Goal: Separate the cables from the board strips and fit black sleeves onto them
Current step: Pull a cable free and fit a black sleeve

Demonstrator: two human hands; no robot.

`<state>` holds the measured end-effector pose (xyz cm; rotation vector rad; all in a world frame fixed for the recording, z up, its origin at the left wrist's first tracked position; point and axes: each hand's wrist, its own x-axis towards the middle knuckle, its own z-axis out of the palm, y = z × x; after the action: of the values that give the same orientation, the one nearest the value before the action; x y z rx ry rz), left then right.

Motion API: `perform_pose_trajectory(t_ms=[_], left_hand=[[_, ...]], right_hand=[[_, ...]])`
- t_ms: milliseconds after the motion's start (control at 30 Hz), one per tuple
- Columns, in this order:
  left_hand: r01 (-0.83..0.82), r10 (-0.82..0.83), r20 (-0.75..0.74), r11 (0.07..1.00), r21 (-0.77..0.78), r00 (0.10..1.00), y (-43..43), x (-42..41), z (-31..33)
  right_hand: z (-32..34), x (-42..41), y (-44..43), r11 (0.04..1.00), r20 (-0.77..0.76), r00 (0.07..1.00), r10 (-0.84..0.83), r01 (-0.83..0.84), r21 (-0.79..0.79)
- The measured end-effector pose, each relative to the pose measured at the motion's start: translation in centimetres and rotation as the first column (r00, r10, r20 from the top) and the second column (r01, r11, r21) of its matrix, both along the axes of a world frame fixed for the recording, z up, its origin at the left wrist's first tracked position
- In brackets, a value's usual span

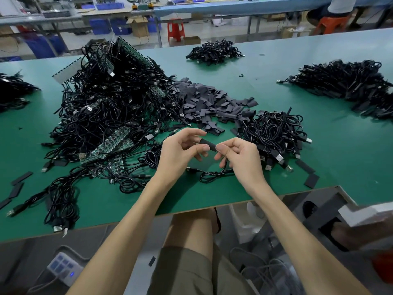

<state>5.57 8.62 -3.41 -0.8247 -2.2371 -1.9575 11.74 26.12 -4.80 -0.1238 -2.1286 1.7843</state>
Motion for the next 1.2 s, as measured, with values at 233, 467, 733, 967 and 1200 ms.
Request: perform_pose_trajectory(t_ms=[233,467,733,967,1200], left_hand=[[0.023,-0.024,0.037,0.999,0.025,0.999,-0.21,-0.33,-0.31],[0.04,-0.042,0.059,0.998,0.041,0.997,-0.22,-0.32,-0.3],[0.007,-0.012,0.074,0.998,0.067,0.997,-0.09,-0.36,-0.21],[-0.073,0.049,0.109,0.973,0.22,0.993,-0.58,-0.59,0.04],[-0.028,0.026,0.05,0.999,0.047,0.998,-0.33,-0.25,0.27]], right_hand=[[-0.03,-0.03,0.03,1.0,-0.006,1.0,0.0,0.0,-0.013],[-0.17,-0.1,0.07,1.0,-0.009,1.0,0.005,-0.005,-0.006],[-0.18,-0.02,-0.04,0.999,-0.016,0.999,0.04,-0.041,-0.022],[-0.13,-0.2,-0.11,0.979,-0.013,0.999,-0.036,0.038,0.2],[0.37,0.09,-0.28,0.995,-0.061,0.997,-0.055,0.06,0.081]])
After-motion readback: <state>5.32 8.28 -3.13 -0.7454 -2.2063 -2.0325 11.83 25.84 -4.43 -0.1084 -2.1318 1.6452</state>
